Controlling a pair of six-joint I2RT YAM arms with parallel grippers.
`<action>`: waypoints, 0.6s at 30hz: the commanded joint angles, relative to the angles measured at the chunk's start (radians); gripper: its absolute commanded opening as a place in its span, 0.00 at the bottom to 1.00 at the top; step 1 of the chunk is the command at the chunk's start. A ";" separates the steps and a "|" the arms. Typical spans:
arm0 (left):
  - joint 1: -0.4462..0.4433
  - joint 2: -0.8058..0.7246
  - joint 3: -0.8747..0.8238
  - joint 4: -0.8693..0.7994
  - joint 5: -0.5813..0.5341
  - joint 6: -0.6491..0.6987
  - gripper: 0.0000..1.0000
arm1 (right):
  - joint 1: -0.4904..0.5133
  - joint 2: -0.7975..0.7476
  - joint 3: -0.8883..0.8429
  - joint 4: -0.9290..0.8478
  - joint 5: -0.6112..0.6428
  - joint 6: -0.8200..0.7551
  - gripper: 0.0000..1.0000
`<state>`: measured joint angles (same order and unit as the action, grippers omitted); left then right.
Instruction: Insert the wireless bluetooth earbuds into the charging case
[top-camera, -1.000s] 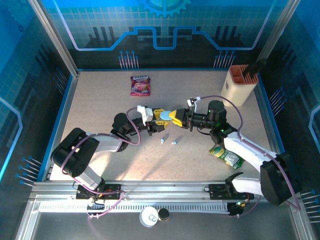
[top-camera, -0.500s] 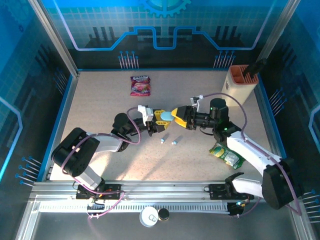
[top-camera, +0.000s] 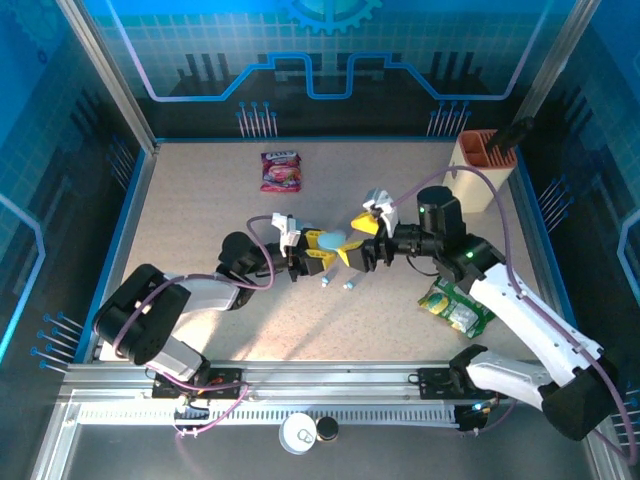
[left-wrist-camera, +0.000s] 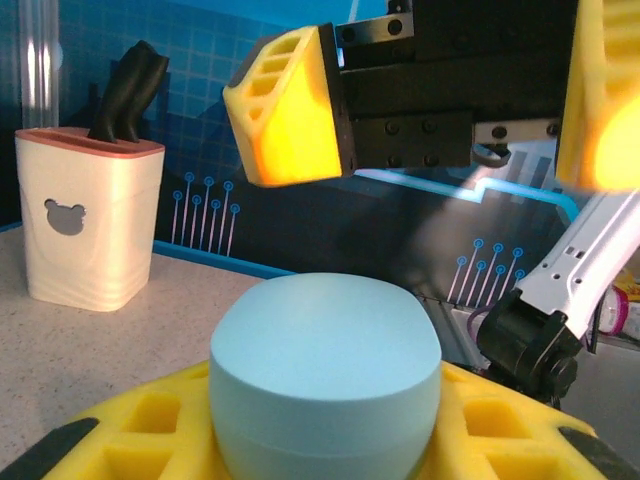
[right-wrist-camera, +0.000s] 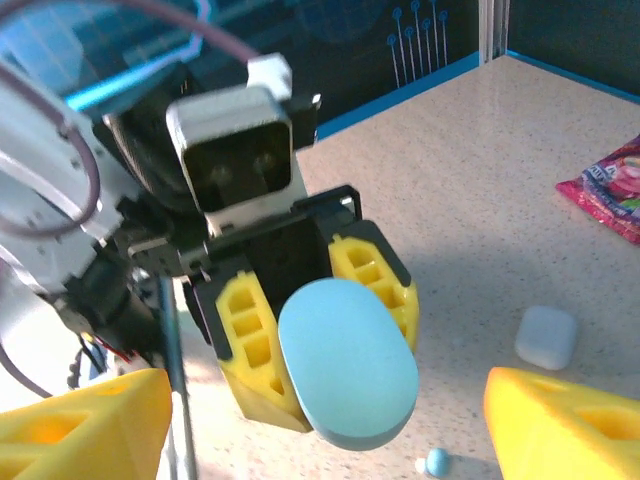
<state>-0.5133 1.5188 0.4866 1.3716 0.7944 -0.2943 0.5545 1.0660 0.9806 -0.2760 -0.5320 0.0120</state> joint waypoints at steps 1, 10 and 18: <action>-0.005 -0.031 -0.013 0.030 0.044 -0.022 0.27 | 0.034 0.001 0.039 -0.074 0.121 -0.196 0.81; -0.006 -0.039 -0.006 0.029 0.063 -0.015 0.27 | 0.060 0.051 0.054 -0.032 0.253 -0.194 0.79; -0.006 -0.052 -0.024 0.030 0.073 0.007 0.27 | 0.050 0.057 0.064 -0.003 0.344 -0.152 0.79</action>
<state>-0.5114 1.5070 0.4789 1.3563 0.8158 -0.3084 0.6106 1.1130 1.0172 -0.3233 -0.2897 -0.1574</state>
